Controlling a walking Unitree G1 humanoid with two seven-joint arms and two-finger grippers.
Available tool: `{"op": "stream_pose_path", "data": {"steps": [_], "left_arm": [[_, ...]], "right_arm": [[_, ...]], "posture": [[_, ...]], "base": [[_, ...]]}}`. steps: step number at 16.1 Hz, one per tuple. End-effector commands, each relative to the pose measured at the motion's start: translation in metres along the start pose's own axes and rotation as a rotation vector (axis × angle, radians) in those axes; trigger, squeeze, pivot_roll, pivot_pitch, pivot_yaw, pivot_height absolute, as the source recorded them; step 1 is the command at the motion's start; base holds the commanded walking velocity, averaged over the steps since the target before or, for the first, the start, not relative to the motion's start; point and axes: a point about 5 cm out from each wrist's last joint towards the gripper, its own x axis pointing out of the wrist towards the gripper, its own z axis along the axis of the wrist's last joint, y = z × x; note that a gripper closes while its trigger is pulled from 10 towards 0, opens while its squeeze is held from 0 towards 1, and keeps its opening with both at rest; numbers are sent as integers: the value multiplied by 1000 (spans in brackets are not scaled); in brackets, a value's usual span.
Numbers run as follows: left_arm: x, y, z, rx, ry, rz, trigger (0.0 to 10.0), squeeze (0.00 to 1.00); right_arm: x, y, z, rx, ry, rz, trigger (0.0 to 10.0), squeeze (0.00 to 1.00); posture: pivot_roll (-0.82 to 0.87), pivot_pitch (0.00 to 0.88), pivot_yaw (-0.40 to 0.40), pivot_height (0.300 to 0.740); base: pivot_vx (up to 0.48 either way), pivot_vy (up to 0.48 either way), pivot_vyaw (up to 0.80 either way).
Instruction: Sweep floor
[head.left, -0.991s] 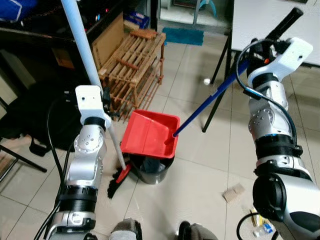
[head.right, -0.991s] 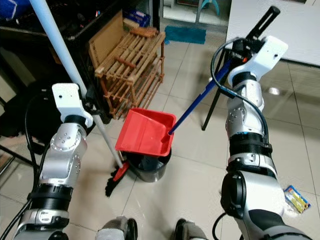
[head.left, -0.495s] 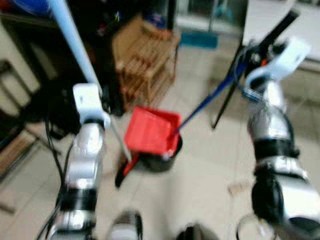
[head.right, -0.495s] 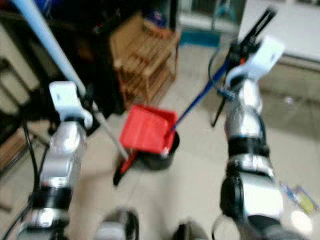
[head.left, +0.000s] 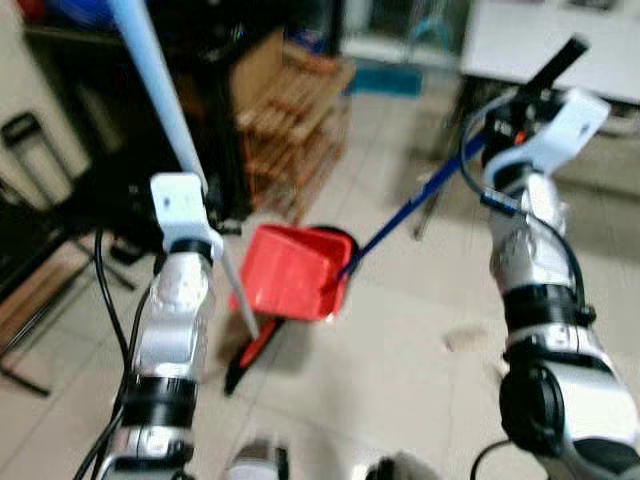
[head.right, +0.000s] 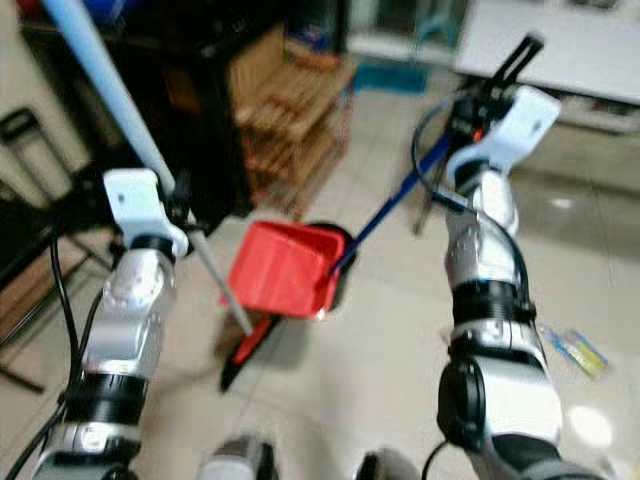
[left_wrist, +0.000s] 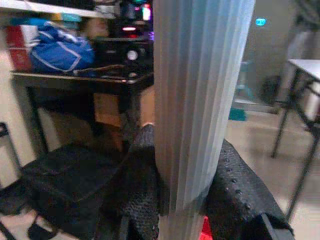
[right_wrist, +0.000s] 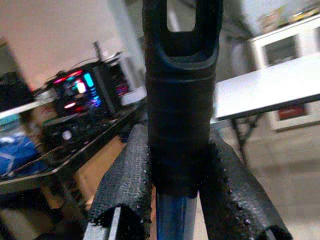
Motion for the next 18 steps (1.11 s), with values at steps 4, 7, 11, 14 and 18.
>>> {"op": "stream_pose_path", "data": {"steps": [4, 7, 11, 14, 18], "left_arm": [[2, 1, 11, -6, -47, 2, 10000, 0], [1, 0, 10, -16, -41, -7, 10000, 0], [1, 0, 10, -14, -35, -6, 10000, 0], [1, 1, 10, -11, -32, -5, 10000, 0], [-1, -1, 9, -26, -29, -13, 10000, 0]], "right_arm": [[0, -7, 12, 0, -27, -27, 10000, 0], [-3, -11, 10, -9, -23, -37, 10000, 0], [-4, -14, 11, -23, -26, -56, 10000, 0], [-5, -15, 11, -25, -23, -59, 10000, 0], [-7, -17, 8, -32, -9, -70, 10000, 0]], "posture": [[-4, 40, 0, 740], [-7, 60, -1, 740], [-5, 71, -1, 740], [-11, 80, -1, 740], [-10, 91, -2, 740]], "base": [[0, 0, -400], [0, 0, -788], [0, 0, -778], [0, 0, -775], [0, 0, -775]]}}
